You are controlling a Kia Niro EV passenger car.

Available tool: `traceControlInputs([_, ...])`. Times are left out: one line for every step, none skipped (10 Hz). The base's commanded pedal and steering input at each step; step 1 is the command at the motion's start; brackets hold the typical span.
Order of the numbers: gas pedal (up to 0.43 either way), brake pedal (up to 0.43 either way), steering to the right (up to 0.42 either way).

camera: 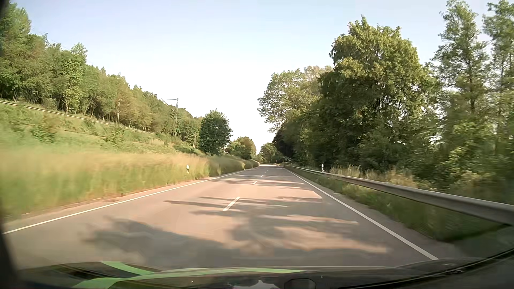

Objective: Follow the waypoints while adhering to traffic rules and regulations

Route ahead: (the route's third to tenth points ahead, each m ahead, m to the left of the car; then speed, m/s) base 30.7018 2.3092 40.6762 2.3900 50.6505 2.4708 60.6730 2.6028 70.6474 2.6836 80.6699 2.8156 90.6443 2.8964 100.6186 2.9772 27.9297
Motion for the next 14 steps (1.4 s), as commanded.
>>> traceControlInputs([0.220,0.000,0.001])
traceControlInputs([0.228,0.000,0.001])
traceControlInputs([0.240,0.000,0.001])
traceControlInputs([0.240,0.000,0.001])
traceControlInputs([0.240,0.000,0.001])
traceControlInputs([0.240,0.000,0.001])
traceControlInputs([0.240,0.000,0.001])
traceControlInputs([0.240,0.000,0.000])
traceControlInputs([0.240,0.000,0.000])
traceControlInputs([0.240,0.000,0.000])
traceControlInputs([0.240,0.000,-0.001])
traceControlInputs([0.240,0.000,-0.001])
traceControlInputs([0.240,0.000,0.000])
traceControlInputs([0.240,0.000,-0.001])
